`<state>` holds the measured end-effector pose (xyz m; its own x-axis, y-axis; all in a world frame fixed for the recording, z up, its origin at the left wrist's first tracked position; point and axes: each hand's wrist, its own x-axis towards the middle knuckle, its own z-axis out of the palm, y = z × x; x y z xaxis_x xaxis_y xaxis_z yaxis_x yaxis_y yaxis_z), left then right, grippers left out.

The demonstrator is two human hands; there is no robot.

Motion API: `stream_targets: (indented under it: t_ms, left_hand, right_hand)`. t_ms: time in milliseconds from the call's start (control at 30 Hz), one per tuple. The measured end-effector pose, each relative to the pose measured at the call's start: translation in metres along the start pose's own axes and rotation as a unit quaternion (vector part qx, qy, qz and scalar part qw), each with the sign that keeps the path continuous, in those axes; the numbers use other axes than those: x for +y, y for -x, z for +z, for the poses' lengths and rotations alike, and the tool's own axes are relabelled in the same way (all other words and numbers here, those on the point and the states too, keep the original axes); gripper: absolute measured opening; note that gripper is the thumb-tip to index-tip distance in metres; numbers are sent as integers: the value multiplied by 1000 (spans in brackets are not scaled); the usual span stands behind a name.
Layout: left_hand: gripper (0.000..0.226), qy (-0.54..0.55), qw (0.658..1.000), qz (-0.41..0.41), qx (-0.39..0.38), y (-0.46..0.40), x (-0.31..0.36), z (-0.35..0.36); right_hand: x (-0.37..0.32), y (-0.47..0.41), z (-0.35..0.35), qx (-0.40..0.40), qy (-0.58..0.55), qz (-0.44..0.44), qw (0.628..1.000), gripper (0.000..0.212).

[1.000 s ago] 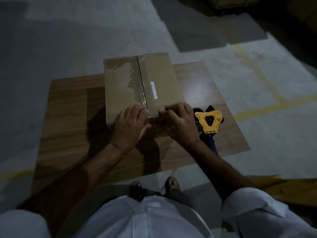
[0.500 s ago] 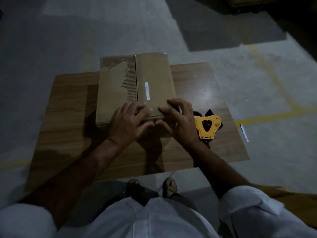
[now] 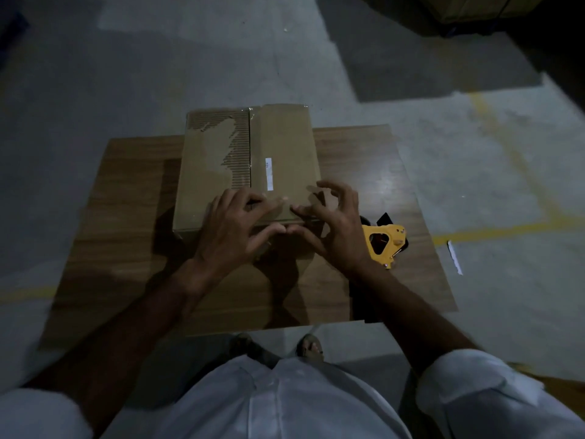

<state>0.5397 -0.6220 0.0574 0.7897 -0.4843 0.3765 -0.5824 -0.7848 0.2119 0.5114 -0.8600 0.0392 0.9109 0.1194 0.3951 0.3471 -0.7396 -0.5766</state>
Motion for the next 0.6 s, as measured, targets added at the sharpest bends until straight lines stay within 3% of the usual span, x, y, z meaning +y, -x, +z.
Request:
stream_targets:
  t_ms: [167,300,433,600]
  left_hand:
    - [69,-85,995,-43,-16,5,16,8]
    - [53,-3,999,-52,5,-8,23,2]
    - [47,61,998,-4,-12,-18,27,7]
    - [51,-27,1000,-7,1,-13,34,19]
  right_hand:
    - [-2,11,10,-2,-27,26,999,56]
    - [11,5,-12,-25,-35,7,999,48]
    - [27,-4,-25,-30,-10,6,999,49]
    - [32,10,-8,-19,-44,26,999,57]
